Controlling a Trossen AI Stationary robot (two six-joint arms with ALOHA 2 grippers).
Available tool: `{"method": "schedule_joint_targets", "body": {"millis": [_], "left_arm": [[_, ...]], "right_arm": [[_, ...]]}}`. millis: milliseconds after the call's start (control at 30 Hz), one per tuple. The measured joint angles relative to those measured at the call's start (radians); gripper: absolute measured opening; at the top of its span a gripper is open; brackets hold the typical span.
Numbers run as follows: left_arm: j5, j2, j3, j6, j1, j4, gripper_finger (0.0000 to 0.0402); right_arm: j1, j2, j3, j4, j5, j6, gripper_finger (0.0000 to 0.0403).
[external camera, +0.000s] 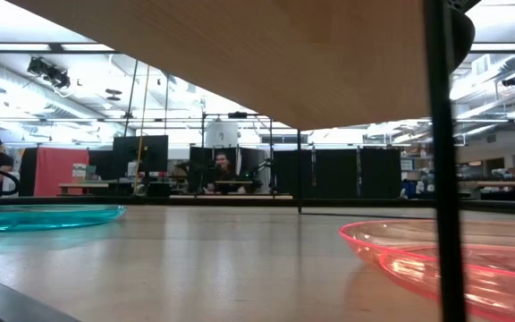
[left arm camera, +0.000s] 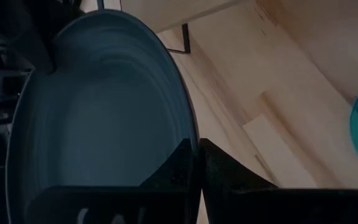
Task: Place and stack plates onto a shelf
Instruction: Stack the top black plate on top of the black plate on the shelf
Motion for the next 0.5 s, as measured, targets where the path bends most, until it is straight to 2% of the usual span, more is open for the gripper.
{"method": "schedule_joint_targets", "body": {"millis": [200,367,500], "left_arm": [[-0.002,0.000,0.000,0.032,0.000,0.027,0.0033],[-0.005,-0.001,0.001,0.028,0.000,0.053,0.0066],[-0.007,-0.001,0.001,0.029,0.000,0.070,0.0093]], "right_arm": [[0.000,0.000,0.000,-0.003,0.000,-0.005,0.0082],[-0.001,0.000,-0.001,-0.005,0.003,-0.010,0.0077],[-0.001,0.000,-0.001,-0.009,0.003,-0.011,0.0056]]}}
